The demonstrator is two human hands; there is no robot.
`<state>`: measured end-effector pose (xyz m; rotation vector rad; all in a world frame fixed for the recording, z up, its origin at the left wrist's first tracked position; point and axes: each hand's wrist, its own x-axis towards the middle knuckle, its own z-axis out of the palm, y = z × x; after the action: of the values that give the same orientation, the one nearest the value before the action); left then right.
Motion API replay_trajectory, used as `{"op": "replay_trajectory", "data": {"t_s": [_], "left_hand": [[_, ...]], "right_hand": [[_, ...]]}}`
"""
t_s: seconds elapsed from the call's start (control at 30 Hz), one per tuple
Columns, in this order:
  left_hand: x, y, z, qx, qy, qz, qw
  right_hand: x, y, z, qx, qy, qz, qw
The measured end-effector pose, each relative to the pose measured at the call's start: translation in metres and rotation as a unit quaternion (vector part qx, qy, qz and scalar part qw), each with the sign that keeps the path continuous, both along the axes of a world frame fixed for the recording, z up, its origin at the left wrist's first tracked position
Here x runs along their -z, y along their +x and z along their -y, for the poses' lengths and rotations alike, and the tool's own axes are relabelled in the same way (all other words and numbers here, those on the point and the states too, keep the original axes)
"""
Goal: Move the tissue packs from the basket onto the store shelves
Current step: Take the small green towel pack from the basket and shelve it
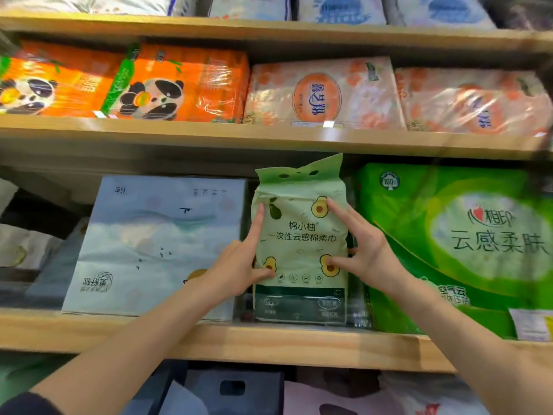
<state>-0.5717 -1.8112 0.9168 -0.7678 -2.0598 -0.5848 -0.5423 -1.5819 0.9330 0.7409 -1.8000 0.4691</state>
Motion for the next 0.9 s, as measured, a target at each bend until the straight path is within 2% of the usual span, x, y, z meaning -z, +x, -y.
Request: {"op": "replay_trajectory", "data": {"t_s": [0.3,0.63,0.9], "left_hand": [[-0.009,-0.008,-0.014,-0.009,-0.027,0.083,0.996],[-0.009,-0.011,-0.018,-0.004,-0.016,0.122,0.992],[-0.009,-0.002,0.0,0.014,-0.043,0.146,0.988]], "right_hand": [[-0.013,-0.022,0.004,0.115,0.037,0.071,0.99],[-0.012,-0.015,0.016,0.098,-0.008,0.153,0.983],[0.003,0.0,0.025,0.149,-0.035,0.184,0.971]]}}
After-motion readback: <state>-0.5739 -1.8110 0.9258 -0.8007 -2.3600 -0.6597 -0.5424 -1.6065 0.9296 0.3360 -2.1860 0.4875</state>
